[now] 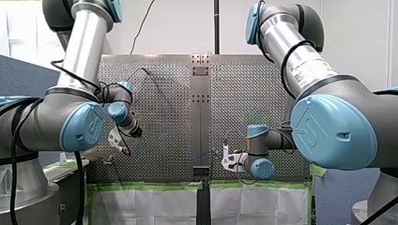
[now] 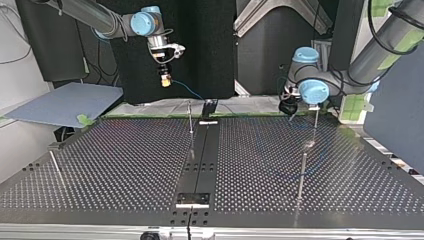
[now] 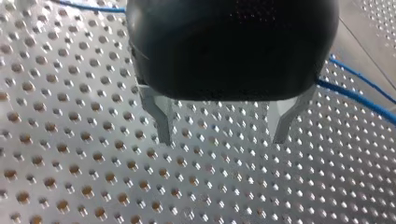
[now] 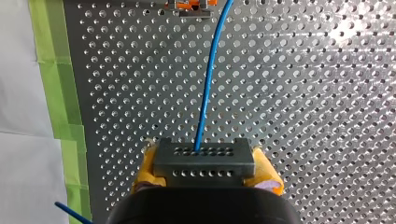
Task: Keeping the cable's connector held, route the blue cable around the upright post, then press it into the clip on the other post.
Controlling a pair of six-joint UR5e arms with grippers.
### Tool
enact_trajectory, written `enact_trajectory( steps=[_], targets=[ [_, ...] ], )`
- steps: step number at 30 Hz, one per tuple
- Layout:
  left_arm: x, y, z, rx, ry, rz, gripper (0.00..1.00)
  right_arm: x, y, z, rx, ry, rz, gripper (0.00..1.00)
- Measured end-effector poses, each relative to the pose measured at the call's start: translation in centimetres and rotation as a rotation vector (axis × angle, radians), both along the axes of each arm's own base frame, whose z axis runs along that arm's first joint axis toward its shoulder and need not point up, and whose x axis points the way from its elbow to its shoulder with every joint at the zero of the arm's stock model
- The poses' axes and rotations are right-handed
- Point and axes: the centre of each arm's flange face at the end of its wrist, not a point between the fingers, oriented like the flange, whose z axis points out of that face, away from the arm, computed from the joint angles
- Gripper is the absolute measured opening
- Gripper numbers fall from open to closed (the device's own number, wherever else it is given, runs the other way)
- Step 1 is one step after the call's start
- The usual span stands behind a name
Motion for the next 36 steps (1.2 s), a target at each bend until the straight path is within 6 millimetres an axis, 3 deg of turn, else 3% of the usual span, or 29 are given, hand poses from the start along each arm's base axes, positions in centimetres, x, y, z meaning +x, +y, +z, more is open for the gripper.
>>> enact_trajectory(
  steps=[11,24,36],
  targets=[
    [-2.1,-0.8,3.1,0.001,-0.039,-0.045,0.99,0.0,0.0,0.0,0.000,0.000,0.000,0.00],
    [-6.1,-1.4,4.7,0.001,-0.067,-0.067,0.99,0.0,0.0,0.0,-0.002,0.000,0.000,0.00],
    [-8.5,-1.4,3.0,-0.024,-0.085,-0.029,0.99,0.3,0.2,0.0,-0.005,-0.002,0.008,0.00]
  ],
)
